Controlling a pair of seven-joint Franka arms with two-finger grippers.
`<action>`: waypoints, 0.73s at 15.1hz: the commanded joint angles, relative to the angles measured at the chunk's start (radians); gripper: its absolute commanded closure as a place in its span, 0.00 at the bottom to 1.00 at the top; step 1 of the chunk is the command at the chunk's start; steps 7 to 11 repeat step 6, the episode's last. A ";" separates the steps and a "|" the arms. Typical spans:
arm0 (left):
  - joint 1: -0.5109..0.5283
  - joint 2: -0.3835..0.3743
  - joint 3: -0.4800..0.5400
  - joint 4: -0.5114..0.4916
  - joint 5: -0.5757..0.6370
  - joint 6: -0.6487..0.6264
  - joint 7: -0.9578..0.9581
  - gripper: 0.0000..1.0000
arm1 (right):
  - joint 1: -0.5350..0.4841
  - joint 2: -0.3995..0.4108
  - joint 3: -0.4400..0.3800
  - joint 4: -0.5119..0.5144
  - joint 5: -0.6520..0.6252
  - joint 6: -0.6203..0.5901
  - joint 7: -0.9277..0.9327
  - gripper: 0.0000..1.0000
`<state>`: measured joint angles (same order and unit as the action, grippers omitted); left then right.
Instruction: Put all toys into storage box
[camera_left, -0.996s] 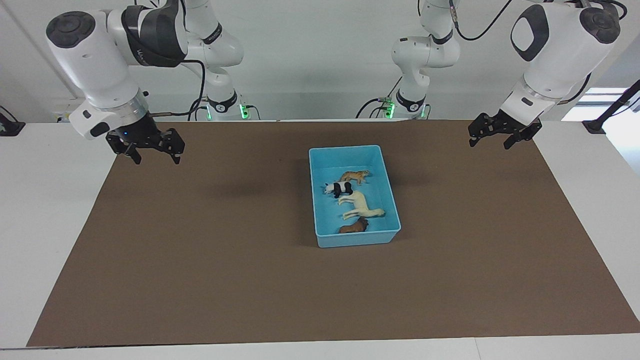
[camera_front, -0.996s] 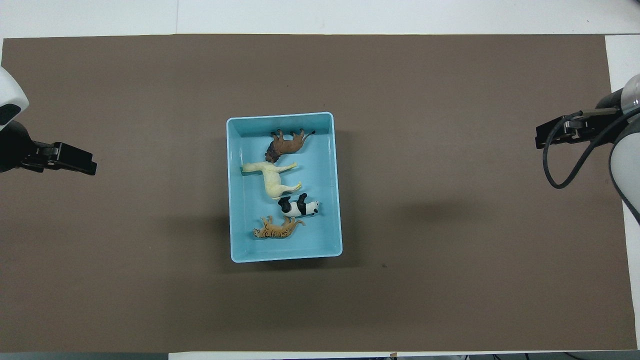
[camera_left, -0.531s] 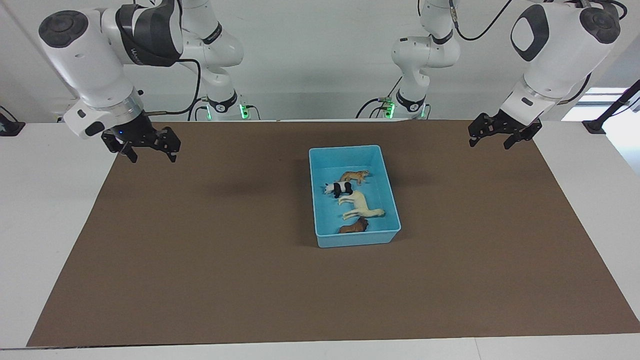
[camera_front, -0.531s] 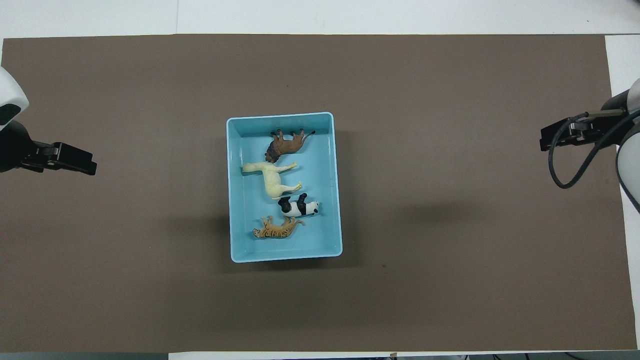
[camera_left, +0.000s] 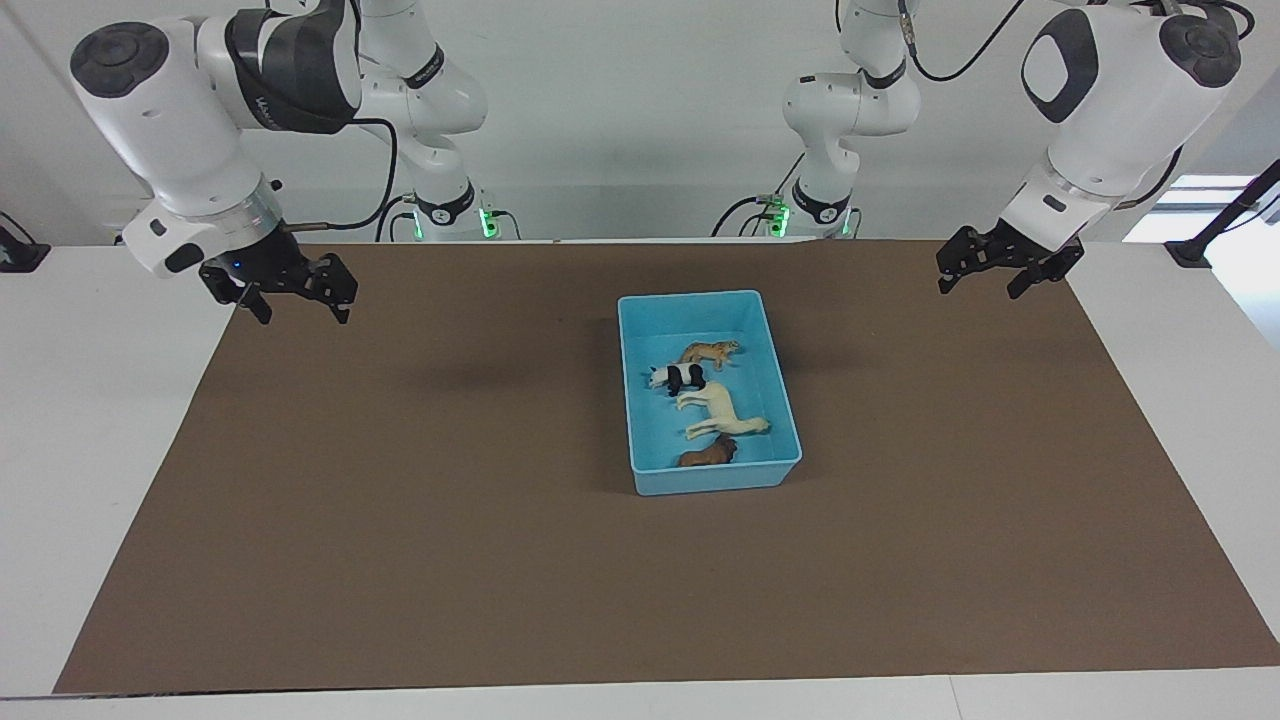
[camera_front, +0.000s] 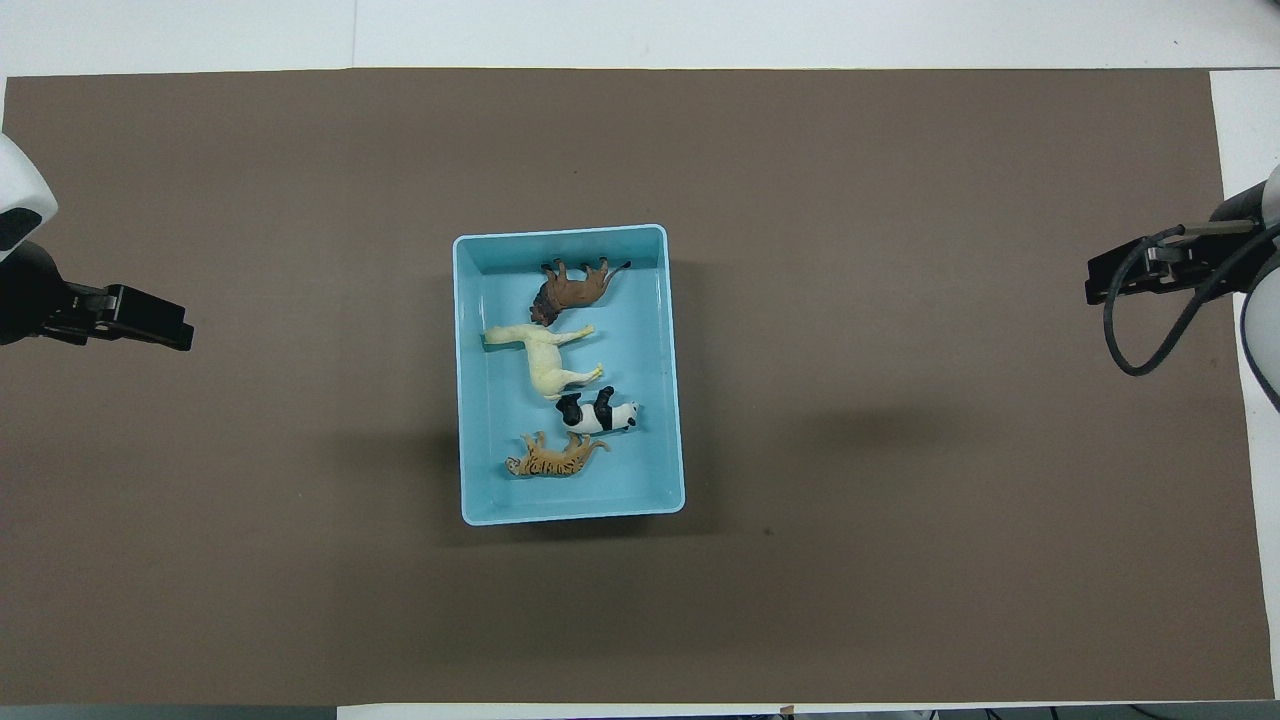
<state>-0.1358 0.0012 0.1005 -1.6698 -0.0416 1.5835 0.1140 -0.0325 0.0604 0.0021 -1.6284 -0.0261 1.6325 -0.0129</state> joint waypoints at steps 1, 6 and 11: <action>0.004 -0.013 -0.001 -0.010 -0.004 0.012 0.007 0.00 | -0.015 -0.016 0.010 -0.010 0.006 -0.013 -0.019 0.00; 0.004 -0.013 -0.001 -0.010 -0.004 0.012 0.007 0.00 | -0.010 -0.016 0.012 -0.010 0.006 -0.008 -0.016 0.00; 0.004 -0.013 -0.001 -0.010 -0.004 0.012 0.007 0.00 | -0.010 -0.016 0.012 -0.010 0.006 -0.008 -0.016 0.00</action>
